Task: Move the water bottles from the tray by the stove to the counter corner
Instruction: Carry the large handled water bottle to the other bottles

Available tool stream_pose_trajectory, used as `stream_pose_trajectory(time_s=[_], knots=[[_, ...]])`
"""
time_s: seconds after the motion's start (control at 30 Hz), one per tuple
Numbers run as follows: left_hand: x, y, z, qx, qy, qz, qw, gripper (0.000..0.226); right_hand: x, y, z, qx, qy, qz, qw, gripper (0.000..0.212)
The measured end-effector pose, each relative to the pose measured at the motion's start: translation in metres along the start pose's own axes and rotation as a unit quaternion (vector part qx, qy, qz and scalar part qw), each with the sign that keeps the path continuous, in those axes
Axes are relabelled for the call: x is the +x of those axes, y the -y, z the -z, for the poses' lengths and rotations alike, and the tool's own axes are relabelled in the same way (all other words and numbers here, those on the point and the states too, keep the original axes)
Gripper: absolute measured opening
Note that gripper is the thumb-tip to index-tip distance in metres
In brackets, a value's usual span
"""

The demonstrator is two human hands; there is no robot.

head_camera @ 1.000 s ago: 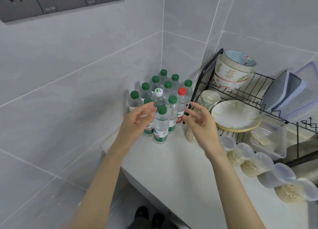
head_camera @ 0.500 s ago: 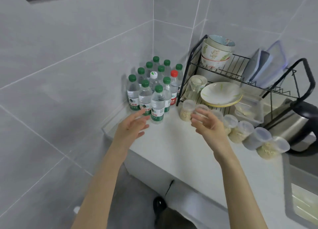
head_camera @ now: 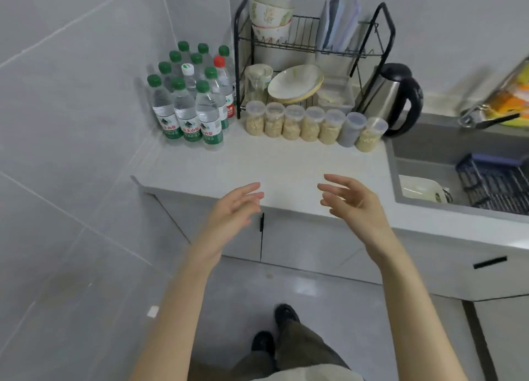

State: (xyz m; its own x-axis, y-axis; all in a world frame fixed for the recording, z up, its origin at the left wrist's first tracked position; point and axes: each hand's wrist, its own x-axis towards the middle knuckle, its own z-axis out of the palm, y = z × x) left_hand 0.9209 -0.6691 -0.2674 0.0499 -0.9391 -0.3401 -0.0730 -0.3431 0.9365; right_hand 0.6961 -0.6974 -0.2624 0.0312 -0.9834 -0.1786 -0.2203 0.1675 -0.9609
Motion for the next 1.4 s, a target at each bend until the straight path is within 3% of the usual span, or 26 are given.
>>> stream_pose_trajectory(time_s=[0.23,0.47,0.67,0.73,1.0,1.4], knots=[[-0.015,-0.013,-0.079,0.051,0.119,-0.032,0.991,0.032,-0.067,-0.019,0.072,0.026,-0.114,-0.007,0.993,0.029],[-0.050,-0.027,-0.206,0.120,0.262,-0.083,0.954,0.032,-0.169,-0.052,0.166,0.042,-0.250,-0.014,0.967,0.029],[-0.139,-0.018,-0.358,0.198,0.420,-0.122,0.877,0.034,-0.303,-0.094,0.265,0.040,-0.382,-0.036,0.923,0.028],[-0.156,-0.015,-0.384,0.199,0.436,-0.132,0.868,0.034,-0.329,-0.103,0.283,0.033,-0.406,-0.043,0.912,0.028],[-0.315,0.011,-0.561,0.220,0.580,-0.171,0.765,0.035,-0.530,-0.155,0.387,0.039,-0.552,-0.073,0.830,0.027],[-0.500,0.031,-0.744,0.210,0.732,-0.238,0.603,0.034,-0.730,-0.189,0.461,0.040,-0.735,-0.120,0.666,0.029]])
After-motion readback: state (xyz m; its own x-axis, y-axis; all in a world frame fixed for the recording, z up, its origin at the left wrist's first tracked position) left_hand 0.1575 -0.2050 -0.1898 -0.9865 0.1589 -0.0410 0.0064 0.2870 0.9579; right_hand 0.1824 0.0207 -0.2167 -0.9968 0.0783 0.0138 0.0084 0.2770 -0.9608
